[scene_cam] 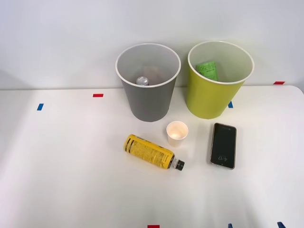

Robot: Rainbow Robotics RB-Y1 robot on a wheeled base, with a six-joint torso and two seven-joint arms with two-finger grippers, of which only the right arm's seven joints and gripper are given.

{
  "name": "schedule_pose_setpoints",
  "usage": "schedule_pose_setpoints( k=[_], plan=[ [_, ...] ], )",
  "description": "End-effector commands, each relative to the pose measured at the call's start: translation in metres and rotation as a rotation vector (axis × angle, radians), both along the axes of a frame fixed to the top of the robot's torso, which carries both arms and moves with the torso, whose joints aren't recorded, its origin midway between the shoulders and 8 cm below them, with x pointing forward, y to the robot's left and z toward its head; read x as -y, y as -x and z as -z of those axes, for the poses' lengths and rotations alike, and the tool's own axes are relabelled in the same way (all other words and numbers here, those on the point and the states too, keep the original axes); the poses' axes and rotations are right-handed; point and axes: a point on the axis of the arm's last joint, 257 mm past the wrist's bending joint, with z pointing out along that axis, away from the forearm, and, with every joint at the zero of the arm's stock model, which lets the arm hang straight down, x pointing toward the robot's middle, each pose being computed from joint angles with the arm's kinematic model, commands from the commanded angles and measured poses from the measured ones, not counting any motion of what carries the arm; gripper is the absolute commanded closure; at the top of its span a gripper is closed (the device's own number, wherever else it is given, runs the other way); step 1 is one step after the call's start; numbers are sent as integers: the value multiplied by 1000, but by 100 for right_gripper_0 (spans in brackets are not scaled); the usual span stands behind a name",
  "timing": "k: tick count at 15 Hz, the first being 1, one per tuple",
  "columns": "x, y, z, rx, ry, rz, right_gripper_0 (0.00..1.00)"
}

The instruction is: Put cans in the gray bin, plastic bottles in the light green bin

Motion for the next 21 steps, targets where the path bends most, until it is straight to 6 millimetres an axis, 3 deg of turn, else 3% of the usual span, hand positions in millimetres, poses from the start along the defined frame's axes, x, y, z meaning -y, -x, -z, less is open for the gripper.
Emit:
schedule_pose_setpoints(
  k=[1,21],
  plan=[
    [0,0,0,0,0,0,0],
    [0,0,0,0,0,0,0]
  ],
)
